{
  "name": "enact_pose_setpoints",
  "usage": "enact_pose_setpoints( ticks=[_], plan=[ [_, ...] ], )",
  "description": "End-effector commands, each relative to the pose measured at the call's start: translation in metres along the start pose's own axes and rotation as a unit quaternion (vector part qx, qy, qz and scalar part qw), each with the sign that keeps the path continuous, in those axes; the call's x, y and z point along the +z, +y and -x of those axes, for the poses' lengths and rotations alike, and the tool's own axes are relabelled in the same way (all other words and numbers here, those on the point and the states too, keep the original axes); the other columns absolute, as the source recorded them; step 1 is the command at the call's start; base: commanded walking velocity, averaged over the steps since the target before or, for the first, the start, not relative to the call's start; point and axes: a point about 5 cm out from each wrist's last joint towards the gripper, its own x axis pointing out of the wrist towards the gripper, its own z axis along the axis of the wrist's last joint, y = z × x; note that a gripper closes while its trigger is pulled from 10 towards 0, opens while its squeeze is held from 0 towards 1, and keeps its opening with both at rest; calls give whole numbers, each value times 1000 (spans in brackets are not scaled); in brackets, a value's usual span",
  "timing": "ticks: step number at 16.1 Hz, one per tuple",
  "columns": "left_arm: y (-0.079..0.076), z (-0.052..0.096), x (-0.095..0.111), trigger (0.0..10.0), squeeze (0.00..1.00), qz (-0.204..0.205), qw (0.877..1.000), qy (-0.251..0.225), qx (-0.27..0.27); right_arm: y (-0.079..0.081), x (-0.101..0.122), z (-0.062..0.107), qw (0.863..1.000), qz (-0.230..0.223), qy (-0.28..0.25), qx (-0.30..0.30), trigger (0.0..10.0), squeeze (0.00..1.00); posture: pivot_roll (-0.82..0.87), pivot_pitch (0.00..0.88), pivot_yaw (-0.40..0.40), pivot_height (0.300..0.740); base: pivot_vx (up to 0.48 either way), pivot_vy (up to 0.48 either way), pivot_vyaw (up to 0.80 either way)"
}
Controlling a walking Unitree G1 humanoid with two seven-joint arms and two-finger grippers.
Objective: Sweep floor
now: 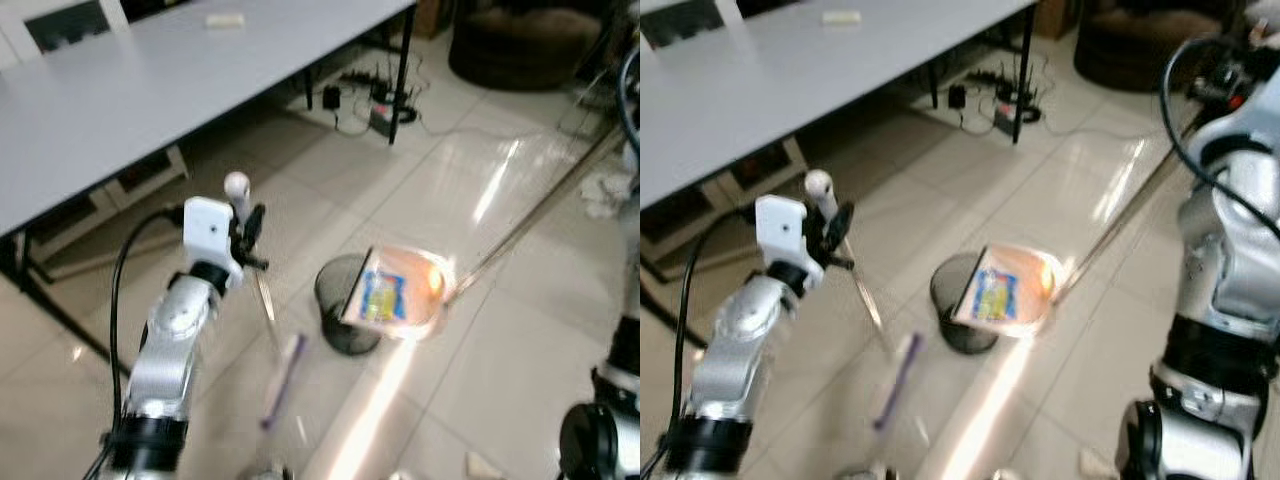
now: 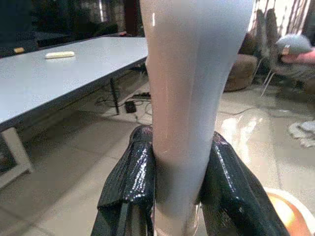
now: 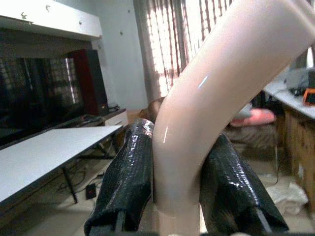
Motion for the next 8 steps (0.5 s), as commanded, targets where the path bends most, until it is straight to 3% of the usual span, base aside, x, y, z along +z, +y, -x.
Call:
enact_pose_setpoints(
  ticks=[1,8],
  plan=[
    [9,-1,8,10000,0,-20,1000,-17,11,10,12,1,999,-17,-31,19,10000,0,-11,43,30,740,379,0,0],
    [9,-1,8,10000,0,-19,1000,-15,8,7,12,2,999,-28,-33,8,10000,0,-7,47,33,740,377,0,0]
  ],
)
